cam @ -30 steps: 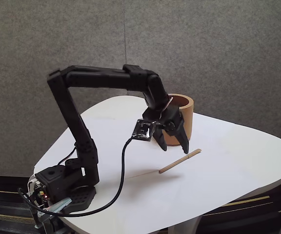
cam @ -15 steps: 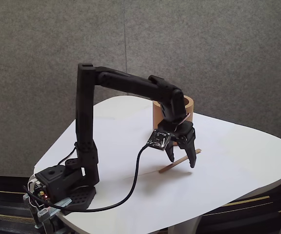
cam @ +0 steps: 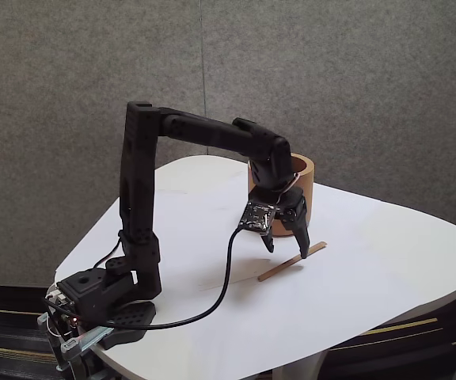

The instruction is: Grab the pen and put it in the pen holder.

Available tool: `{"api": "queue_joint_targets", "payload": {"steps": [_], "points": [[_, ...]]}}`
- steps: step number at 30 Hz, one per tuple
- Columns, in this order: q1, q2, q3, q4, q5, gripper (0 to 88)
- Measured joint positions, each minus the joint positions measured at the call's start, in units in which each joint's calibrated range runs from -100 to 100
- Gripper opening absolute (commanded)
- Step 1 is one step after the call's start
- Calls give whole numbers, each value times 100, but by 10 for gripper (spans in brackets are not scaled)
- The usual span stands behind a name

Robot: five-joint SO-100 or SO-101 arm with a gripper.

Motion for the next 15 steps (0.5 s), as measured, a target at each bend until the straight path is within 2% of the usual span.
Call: {"api": "queue_joint_targets", "payload": {"steps": [15], "points": [[-29,550,-153,0,0,285]]}}
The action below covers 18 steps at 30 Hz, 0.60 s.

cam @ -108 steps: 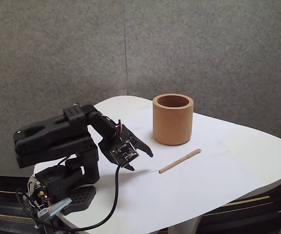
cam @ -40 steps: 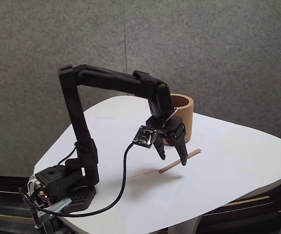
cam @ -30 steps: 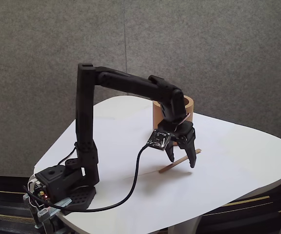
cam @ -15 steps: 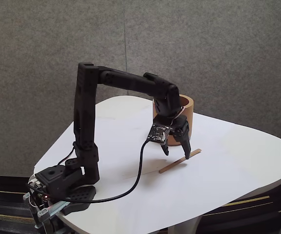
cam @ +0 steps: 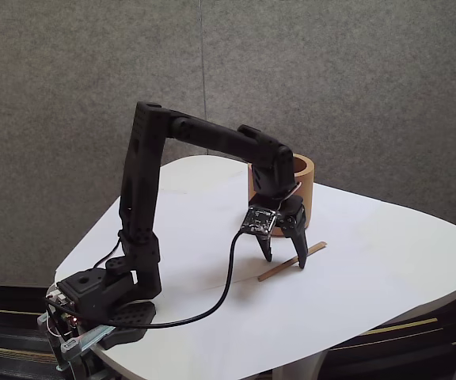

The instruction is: Grab the pen and put it in the pen holder.

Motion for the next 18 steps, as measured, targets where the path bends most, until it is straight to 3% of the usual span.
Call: {"api": "queue_joint_targets", "payload": {"steps": [7,10,12,18], "points": [[-7,17,-9,-34,0,279],[-7,17,-9,-34,-5,169],[-7,17,-9,-34,-49,8],[37,34,-9,-42,-98,3]]}}
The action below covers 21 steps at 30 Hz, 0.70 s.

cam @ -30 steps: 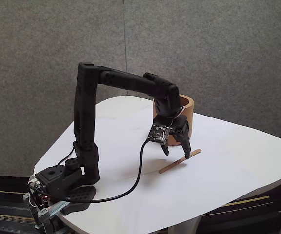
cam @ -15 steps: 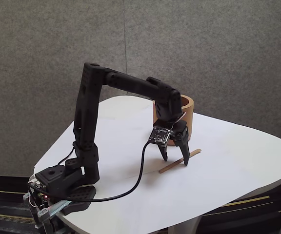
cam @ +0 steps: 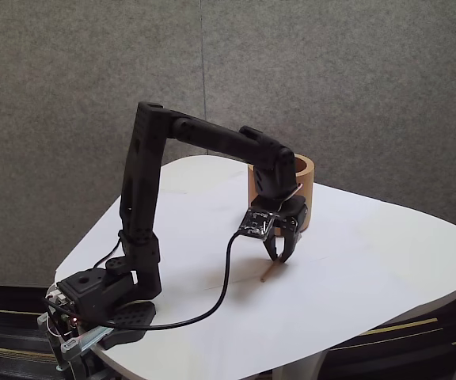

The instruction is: Grab the pen and put it in the pen holder.

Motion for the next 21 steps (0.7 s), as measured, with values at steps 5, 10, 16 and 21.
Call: {"api": "queue_joint_targets", "payload": {"steps": [5,10,16,21], "points": [[0,0,0,0,0,3],[7,0,0,0,0,3],[147,0,0,-51,0,3],[514,0,0,0,15,3]]}}
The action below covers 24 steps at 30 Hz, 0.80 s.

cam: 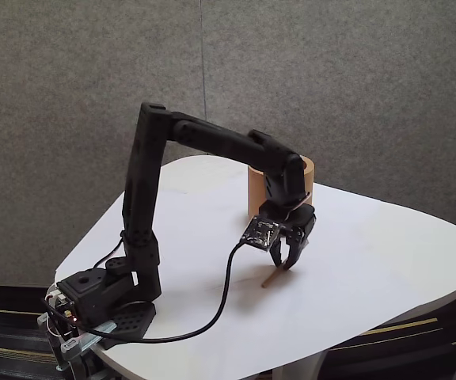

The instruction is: Grab the pen and put it in the pen holder.

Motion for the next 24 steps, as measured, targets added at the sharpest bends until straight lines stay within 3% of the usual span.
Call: {"api": "queue_joint_targets", "payload": {"steps": [13,24], "points": [[331,-1185,9,364,274,3],[610,-3522,18,559,1294,3]]}}
